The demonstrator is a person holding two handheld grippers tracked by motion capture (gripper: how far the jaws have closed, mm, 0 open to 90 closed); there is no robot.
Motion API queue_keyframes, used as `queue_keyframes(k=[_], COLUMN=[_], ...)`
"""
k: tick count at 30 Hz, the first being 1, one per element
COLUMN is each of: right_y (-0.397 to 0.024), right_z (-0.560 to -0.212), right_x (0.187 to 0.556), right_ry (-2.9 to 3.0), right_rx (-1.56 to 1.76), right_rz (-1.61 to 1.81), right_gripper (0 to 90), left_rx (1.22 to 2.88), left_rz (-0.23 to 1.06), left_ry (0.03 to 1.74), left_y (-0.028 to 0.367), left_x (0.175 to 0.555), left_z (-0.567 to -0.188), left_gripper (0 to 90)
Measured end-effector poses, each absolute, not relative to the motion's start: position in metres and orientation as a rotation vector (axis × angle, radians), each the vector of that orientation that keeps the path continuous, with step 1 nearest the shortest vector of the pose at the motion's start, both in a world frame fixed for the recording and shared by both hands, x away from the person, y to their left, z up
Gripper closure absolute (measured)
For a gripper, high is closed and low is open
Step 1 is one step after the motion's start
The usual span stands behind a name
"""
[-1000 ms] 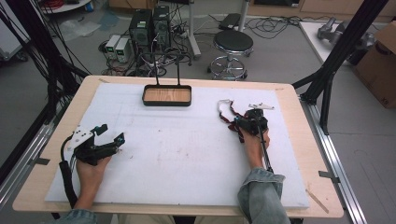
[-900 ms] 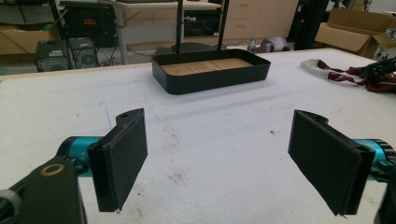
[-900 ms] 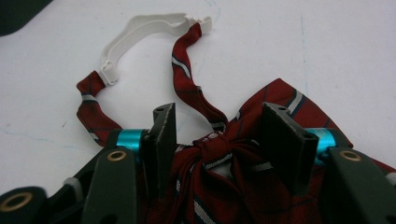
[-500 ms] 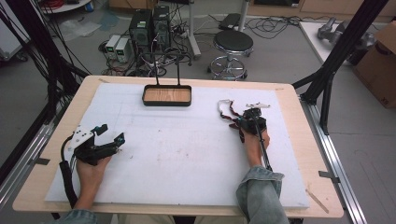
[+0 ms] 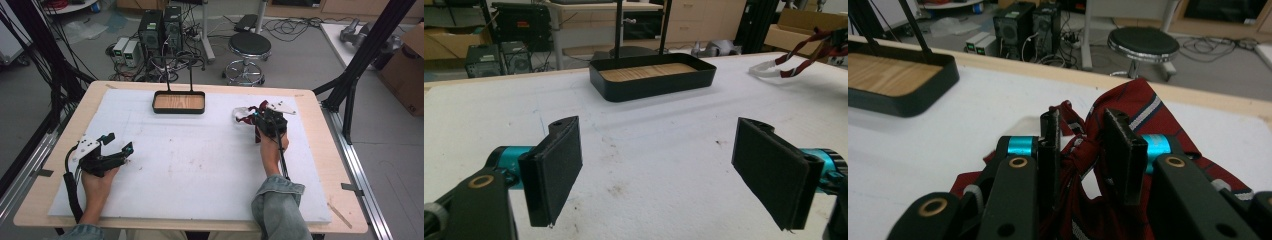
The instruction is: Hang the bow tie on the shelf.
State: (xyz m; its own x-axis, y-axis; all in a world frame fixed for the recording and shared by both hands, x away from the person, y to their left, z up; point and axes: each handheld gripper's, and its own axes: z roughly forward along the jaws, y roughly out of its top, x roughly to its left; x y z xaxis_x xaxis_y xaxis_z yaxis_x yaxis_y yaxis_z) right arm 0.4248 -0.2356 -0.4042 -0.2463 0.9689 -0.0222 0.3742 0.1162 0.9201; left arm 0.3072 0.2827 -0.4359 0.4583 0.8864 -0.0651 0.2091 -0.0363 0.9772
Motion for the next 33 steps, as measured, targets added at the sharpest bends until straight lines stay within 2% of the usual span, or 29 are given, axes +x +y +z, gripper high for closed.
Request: queue_keyframes(k=[11, 33], right_y=[-0.208, -0.142], right_z=[-0.365, -0.314], right_x=[0.429, 0.453], right_ry=[1.713, 1.762], right_rx=[1.147, 0.956], right_rz=[1.187, 1.307], right_gripper=[69.2, 69.2], left_rx=[1.539, 1.524], left_rz=[0.731, 0.719], left_ry=[0.997, 0.993], left_y=[0.283, 0.284], left_x=[0.307, 0.307], left_z=[-0.436, -0.436], left_gripper=[20.7, 20.7])
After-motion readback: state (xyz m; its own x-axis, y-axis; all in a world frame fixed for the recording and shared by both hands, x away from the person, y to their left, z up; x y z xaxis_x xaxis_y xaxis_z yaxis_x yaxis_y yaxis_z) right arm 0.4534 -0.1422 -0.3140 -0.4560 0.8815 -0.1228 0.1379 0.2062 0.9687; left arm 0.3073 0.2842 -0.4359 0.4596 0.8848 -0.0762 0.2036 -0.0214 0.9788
